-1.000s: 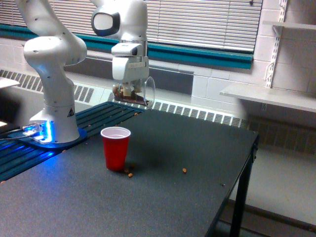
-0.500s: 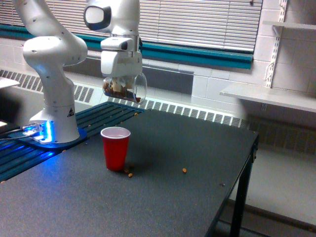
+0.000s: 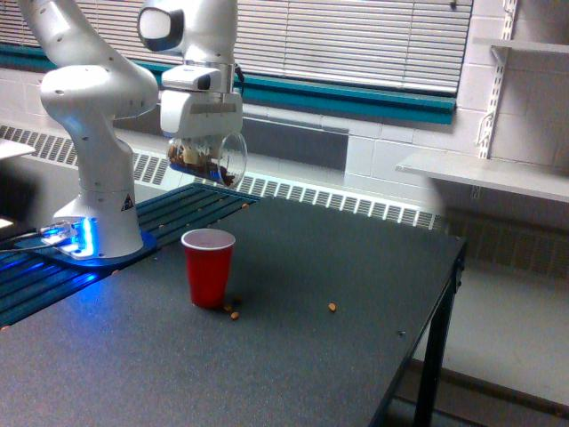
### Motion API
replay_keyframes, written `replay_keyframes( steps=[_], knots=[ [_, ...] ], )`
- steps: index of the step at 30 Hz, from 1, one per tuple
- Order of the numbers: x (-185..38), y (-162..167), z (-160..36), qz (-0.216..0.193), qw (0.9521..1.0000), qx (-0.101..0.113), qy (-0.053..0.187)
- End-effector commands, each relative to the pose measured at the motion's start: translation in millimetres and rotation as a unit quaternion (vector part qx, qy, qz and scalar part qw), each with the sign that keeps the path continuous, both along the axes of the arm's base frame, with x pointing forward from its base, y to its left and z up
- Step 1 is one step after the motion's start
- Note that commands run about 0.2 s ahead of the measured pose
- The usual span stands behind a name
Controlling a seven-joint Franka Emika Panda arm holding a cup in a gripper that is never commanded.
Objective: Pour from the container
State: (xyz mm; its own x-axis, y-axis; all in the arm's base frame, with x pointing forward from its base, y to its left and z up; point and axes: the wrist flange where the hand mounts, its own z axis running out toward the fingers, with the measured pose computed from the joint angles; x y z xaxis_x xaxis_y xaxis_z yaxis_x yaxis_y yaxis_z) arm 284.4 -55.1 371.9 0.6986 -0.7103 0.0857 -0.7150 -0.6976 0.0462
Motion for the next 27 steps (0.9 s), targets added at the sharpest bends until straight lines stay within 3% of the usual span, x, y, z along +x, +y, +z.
replay_keyframes(
  steps=[1,12,27],
  knots=[
    [-12,-5,-5.8,-0.004,0.9999,0.000,0.013],
    [-27,-11,-13.2,-0.014,0.9995,0.006,0.027],
    [-28,-9,-16.7,-0.011,0.9991,0.017,0.037]
  ],
)
